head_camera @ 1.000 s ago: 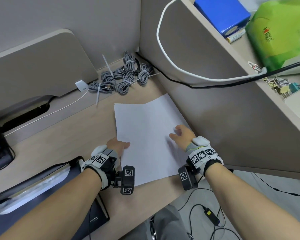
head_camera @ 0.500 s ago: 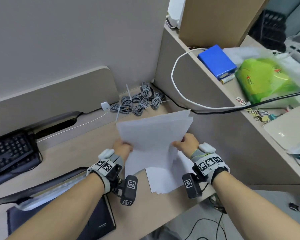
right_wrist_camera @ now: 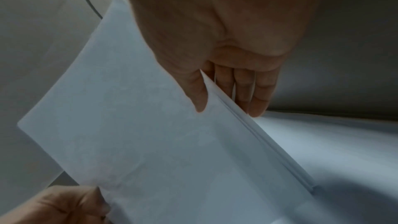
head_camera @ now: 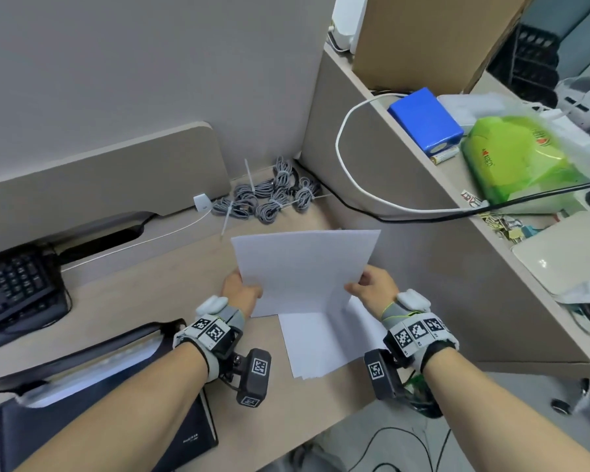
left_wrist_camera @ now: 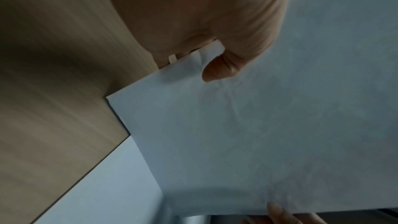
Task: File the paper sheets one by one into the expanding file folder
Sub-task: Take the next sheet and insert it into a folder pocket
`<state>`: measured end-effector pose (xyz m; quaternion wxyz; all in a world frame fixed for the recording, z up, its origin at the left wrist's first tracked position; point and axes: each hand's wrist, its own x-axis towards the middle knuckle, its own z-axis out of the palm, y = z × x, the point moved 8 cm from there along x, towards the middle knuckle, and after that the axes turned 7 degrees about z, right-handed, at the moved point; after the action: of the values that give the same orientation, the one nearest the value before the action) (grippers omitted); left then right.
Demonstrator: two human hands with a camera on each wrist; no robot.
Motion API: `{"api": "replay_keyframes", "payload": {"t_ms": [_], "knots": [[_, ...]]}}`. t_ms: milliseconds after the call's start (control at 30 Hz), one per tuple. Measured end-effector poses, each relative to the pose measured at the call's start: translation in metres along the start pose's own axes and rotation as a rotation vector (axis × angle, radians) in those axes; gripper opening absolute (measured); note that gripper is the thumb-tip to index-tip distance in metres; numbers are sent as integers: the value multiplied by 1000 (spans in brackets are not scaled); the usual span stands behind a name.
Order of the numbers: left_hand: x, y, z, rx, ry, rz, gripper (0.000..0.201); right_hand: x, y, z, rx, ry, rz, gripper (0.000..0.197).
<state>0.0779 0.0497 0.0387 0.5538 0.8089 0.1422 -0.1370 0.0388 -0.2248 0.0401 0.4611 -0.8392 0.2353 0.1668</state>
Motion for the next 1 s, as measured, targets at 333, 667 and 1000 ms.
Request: {"api": "replay_keyframes", "payload": {"t_ms": [333,667,1000], "knots": [[-8,-2,-10,-102,66,-40,25,4,-18,16,-91,-27,15,12],[-71,-25,-100,-337,242,-131,19,-35,-109,76,36,-249,-120,19],[-109,-125,-233,-311,366,-249,16,-100,-187,215,-355,-343,-292,39]]}}
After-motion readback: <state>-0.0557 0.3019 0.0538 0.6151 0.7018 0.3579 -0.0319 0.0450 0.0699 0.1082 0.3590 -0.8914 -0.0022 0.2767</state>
